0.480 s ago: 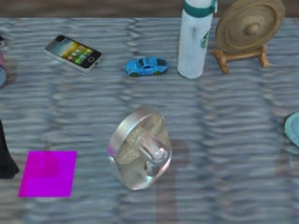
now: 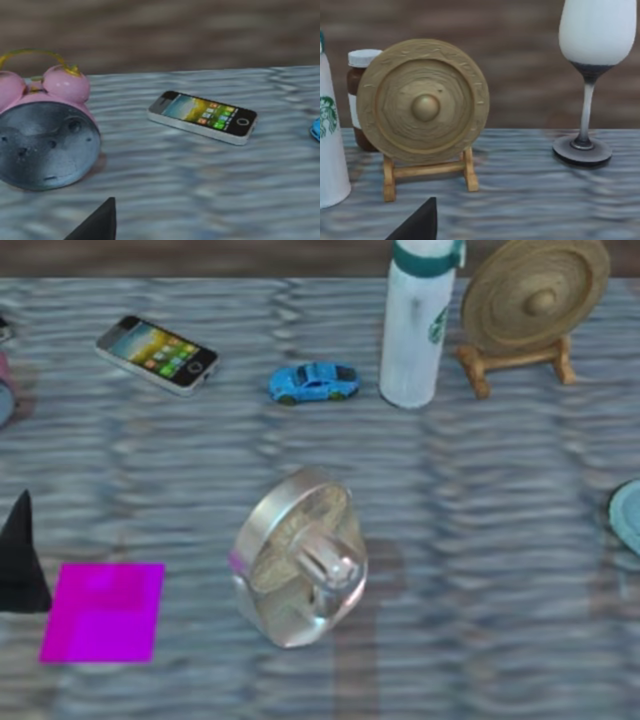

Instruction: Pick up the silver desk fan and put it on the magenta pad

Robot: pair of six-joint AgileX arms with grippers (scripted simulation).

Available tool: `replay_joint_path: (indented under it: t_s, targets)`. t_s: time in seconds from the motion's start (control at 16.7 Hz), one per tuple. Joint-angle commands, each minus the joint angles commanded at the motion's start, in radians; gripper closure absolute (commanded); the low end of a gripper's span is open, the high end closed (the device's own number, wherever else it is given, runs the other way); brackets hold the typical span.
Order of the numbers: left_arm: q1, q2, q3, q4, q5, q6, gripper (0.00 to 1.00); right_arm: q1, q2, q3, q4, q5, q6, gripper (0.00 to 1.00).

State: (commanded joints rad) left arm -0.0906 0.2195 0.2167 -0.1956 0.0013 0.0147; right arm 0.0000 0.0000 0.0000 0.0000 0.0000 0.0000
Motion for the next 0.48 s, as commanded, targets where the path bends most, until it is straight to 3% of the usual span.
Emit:
replay_joint_path:
  t_s: [0.48]
  targets:
    - [-0.254, 0.767, 0.72, -0.568, -0.002, 0.035, 0.0, 0.0, 0.0, 0.0, 0.0, 0.0, 0.0, 0.0]
